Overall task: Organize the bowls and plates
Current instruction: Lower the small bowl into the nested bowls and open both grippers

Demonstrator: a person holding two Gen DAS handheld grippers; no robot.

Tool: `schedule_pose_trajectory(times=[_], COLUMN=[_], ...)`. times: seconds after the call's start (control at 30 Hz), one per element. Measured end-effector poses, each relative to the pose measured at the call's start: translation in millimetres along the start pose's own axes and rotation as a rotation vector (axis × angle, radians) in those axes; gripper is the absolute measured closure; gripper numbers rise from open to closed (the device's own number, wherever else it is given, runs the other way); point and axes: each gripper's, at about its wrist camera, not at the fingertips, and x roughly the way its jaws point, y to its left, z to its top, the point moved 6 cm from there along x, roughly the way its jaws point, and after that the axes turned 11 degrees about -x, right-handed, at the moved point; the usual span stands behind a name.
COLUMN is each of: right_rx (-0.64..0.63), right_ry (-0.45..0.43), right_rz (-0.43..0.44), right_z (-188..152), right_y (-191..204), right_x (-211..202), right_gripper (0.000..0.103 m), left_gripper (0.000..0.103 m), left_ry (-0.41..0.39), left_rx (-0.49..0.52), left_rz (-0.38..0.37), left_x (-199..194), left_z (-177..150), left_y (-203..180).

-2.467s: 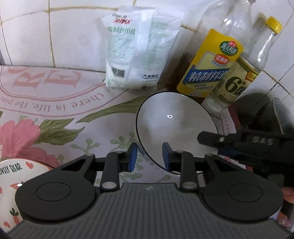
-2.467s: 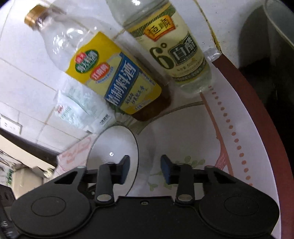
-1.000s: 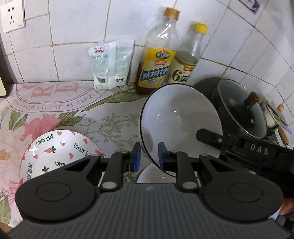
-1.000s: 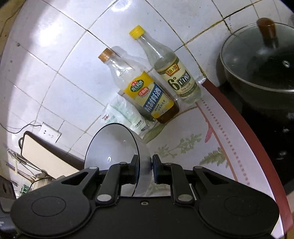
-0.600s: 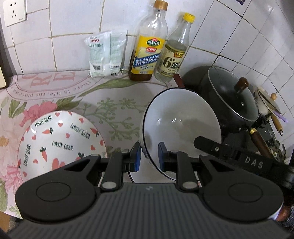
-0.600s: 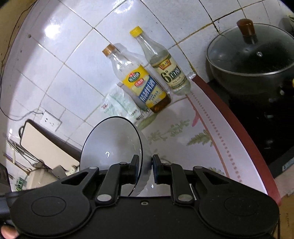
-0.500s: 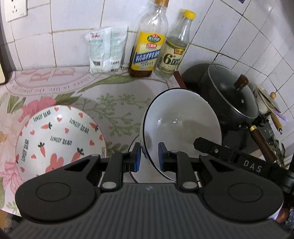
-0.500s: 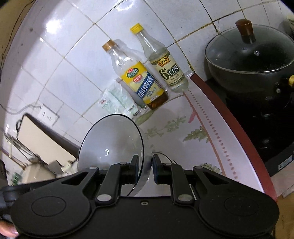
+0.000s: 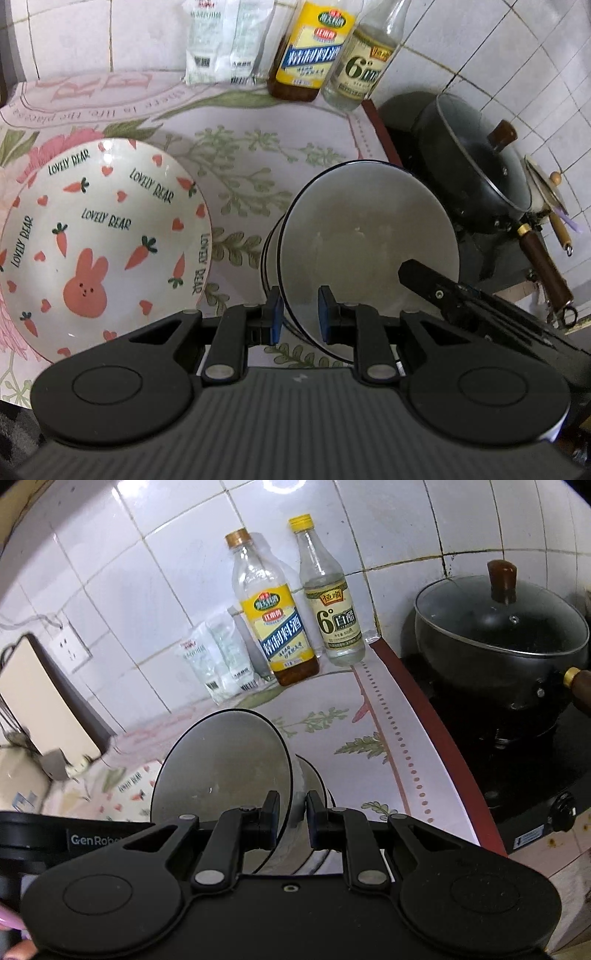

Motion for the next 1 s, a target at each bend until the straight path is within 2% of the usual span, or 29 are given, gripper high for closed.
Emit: schedule_pose_trajectory(times=[0.4, 0.6, 0.73, 1.0], right_rx=[-0.206, -0.285, -0.365, -0.35], right_ry=[-0.019, -0.052, -0.05, -0.064], right_rz=[-0.129, -0.182, -0.264, -0.237], right_z=[-5.3, -6.5, -7.7, -10.1], right_y=[19.0, 26.3, 29.6, 23.3], right_x=[4.2, 2.5, 8.0, 8.1], right_gripper=[0.084, 0.084, 0.081, 0.081], left_gripper=[0.085, 0.085, 0.084, 0.083], left_ry=[0.02, 0.019, 0.026, 0.031], left_rx=[0.018, 0.006, -0.017, -0.036], left_rz=[0.043, 0.044, 0.023, 0.017], left_x=[4.2, 5.8, 6.1, 8.5], left_z=[-2.5, -3.3, -1.2, -4.6], left_y=[0.7, 2.5, 4.7, 7.7])
